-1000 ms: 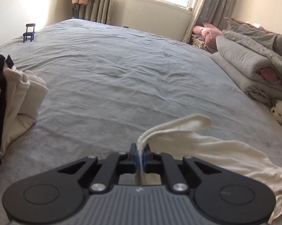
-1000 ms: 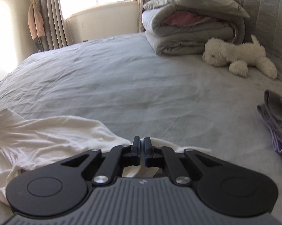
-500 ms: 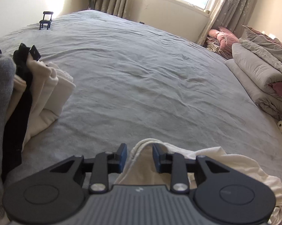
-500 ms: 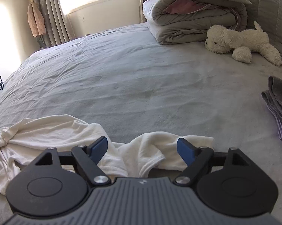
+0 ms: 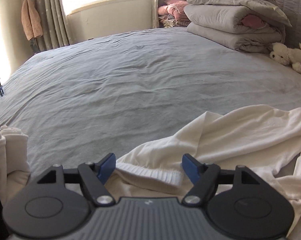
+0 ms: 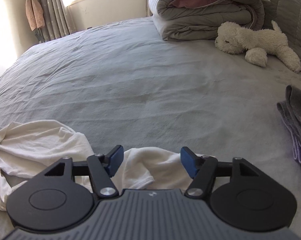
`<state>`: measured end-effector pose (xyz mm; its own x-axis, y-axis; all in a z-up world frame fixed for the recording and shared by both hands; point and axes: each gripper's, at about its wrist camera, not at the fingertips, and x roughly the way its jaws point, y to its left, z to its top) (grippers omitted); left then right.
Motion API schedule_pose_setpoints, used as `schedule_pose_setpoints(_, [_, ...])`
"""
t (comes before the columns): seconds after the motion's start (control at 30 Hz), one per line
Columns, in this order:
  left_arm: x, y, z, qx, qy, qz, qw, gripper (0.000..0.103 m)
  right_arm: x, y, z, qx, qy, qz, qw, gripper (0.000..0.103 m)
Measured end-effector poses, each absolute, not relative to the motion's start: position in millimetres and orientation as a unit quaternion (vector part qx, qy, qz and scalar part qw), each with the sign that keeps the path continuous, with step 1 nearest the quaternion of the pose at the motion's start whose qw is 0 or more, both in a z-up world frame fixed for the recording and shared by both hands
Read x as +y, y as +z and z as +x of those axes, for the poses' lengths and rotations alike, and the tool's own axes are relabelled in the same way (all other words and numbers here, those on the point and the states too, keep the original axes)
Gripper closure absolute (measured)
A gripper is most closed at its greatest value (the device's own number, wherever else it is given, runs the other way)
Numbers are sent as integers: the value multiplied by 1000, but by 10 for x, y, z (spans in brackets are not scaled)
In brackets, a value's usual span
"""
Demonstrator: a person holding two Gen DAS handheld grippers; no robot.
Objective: Fold clothes
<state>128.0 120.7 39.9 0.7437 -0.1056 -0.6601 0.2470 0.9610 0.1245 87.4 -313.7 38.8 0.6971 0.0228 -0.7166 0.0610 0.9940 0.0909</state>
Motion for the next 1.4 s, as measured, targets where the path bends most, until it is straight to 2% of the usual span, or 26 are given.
schedule_pose_setpoints(0.03, [1181, 364, 1298, 349, -97, 112, 925, 47, -3084, 345, 897, 398, -8, 40, 916, 85])
schedule_pose_setpoints(0.07, [1163, 335, 1317, 355, -99, 118, 922, 77, -3039, 330, 904, 399, -9, 27, 916, 91])
schedule_pose_setpoints(0.13, [1186, 337, 1340, 361, -97, 108, 921, 94, -2968, 366, 882, 382, -15, 5, 924, 93])
schedule_pose_setpoints(0.17, [1224, 384, 1335, 354, -91, 96, 926, 97, -2958, 417, 855, 366, -20, -1, 930, 95])
schedule_pose_setpoints(0.3, [1457, 685, 1292, 304, -63, 23, 950, 97, -2978, 686, 701, 274, -63, -22, 959, 103])
schedule_pose_setpoints(0.37, [1589, 785, 1293, 287, -43, -18, 957, 97, -3015, 796, 641, 235, -92, -28, 967, 103])
schedule_pose_setpoints(0.43, [1666, 733, 1334, 297, -21, -36, 954, 97, -3074, 797, 657, 239, -108, -27, 965, 103])
schedule_pose_setpoints(0.5, [1659, 596, 1394, 326, -19, -32, 945, 97, -3116, 664, 752, 293, -81, -20, 952, 103])
schedule_pose_setpoints(0.6, [1633, 518, 1426, 343, -22, -39, 938, 97, -3178, 485, 864, 355, -66, 12, 933, 87])
schedule_pose_setpoints(0.67, [1624, 548, 1396, 337, -26, -39, 940, 97, -3248, 481, 902, 359, -78, 36, 930, 68])
schedule_pose_setpoints(0.7, [1619, 565, 1380, 334, -27, -38, 942, 97, -3282, 491, 911, 354, -85, 45, 930, 35])
schedule_pose_setpoints(0.73, [1615, 574, 1372, 333, -27, -37, 942, 97, -3301, 479, 924, 354, -89, 49, 930, 14])
schedule_pose_setpoints(0.83, [1627, 591, 1365, 330, -25, -39, 943, 97, -3329, 383, 981, 367, -87, 45, 925, 12])
schedule_pose_setpoints(0.87, [1633, 594, 1365, 328, -23, -40, 944, 97, -3322, 343, 1003, 373, -84, 40, 923, 16])
schedule_pose_setpoints(0.9, [1635, 598, 1365, 327, -21, -39, 944, 97, -3302, 296, 1026, 381, -80, 33, 921, 43])
schedule_pose_setpoints(0.93, [1637, 602, 1365, 325, -19, -38, 945, 97, -3273, 280, 1037, 382, -72, 30, 921, 74])
schedule_pose_setpoints(1.0, [1650, 635, 1346, 314, -13, -40, 949, 97, -3192, 331, 1024, 368, -62, 20, 928, 103])
schedule_pose_setpoints(1.1, [1699, 756, 1298, 278, -9, -58, 959, 97, -3029, 608, 861, 278, -96, -47, 955, 103])
schedule_pose_setpoints(1.2, [1716, 805, 1300, 264, -2, -64, 962, 97, -3049, 748, 761, 234, -121, -59, 963, 103])
schedule_pose_setpoints(1.27, [1710, 762, 1333, 274, 6, -58, 960, 97, -3122, 682, 819, 266, -100, -39, 958, 103])
schedule_pose_setpoints(1.3, [1724, 729, 1349, 281, 8, -62, 958, 97, -3157, 602, 877, 296, -86, -27, 951, 99])
schedule_pose_setpoints(1.33, [1740, 705, 1361, 286, 10, -66, 956, 97, -3186, 520, 931, 323, -78, -15, 943, 90])
schedule_pose_setpoints(1.4, [1769, 712, 1356, 285, 12, -76, 955, 97, -3250, 393, 1013, 364, -69, 12, 929, 82])
